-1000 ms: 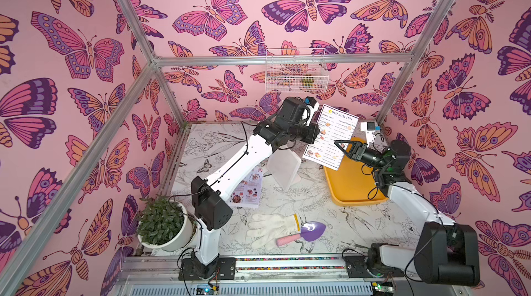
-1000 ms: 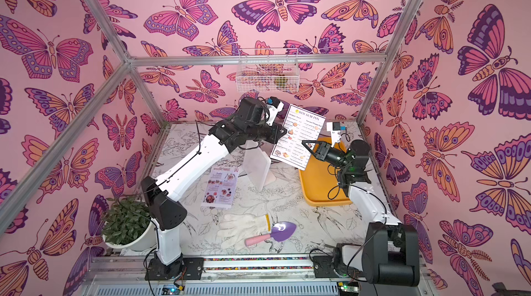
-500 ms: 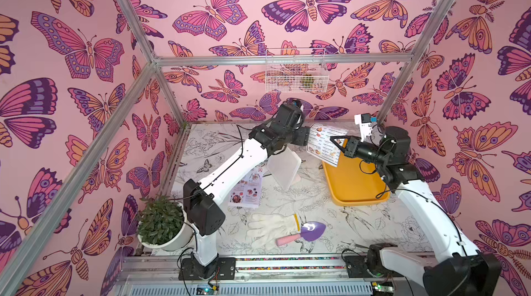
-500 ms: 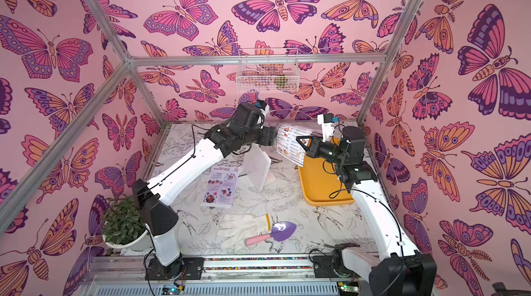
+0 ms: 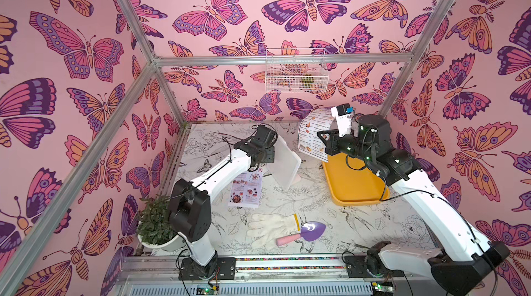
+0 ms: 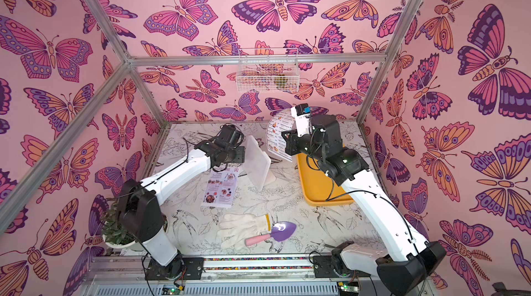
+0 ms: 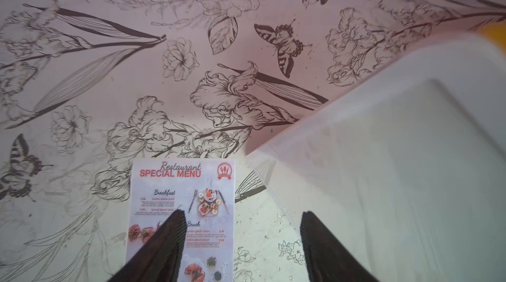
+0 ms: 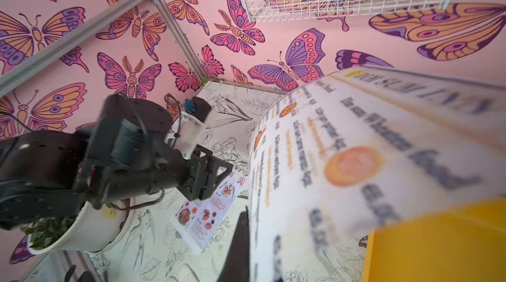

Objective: Replace the menus in the menu holders
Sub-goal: Pick up the menu from the storage box, then adjust the menu holder at the center of the board.

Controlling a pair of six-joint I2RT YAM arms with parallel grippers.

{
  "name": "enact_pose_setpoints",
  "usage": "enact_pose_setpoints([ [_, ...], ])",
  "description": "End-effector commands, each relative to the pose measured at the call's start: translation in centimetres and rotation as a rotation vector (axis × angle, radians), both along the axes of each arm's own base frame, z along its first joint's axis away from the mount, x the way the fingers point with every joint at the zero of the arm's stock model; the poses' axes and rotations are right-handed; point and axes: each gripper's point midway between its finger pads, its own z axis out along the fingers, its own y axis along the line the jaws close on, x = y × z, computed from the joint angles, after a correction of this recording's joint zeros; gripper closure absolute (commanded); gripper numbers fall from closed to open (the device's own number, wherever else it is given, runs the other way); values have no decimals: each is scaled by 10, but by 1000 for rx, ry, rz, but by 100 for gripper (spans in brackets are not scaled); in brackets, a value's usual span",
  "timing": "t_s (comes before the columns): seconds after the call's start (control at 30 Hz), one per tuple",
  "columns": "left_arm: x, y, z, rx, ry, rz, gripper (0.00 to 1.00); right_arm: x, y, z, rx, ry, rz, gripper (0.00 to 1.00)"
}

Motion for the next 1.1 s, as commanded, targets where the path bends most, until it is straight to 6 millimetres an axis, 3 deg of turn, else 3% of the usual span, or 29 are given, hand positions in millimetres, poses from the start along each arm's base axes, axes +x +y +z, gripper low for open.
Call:
enact_pose_setpoints([
  [0.0, 27, -20, 12, -68, -81, -29, 31, 6, -9, 6, -78, -36, -100, 100],
  [0.17, 46, -45, 4, -111, -74, -87, 32, 6, -3, 8, -60, -35, -140, 100],
  [0.37, 42, -59, 4, -202, -62, -152, 32, 18, 1, 5, 40, -31, -206, 100],
  [0.77, 30, -35, 3, -215, -52, -131, 32, 55, 24, -2, 210, -8, -294, 100],
  [1.07, 18, -12, 8, -156, -57, -84, 32, 65, 28, -17, 199, 3, -313, 100],
])
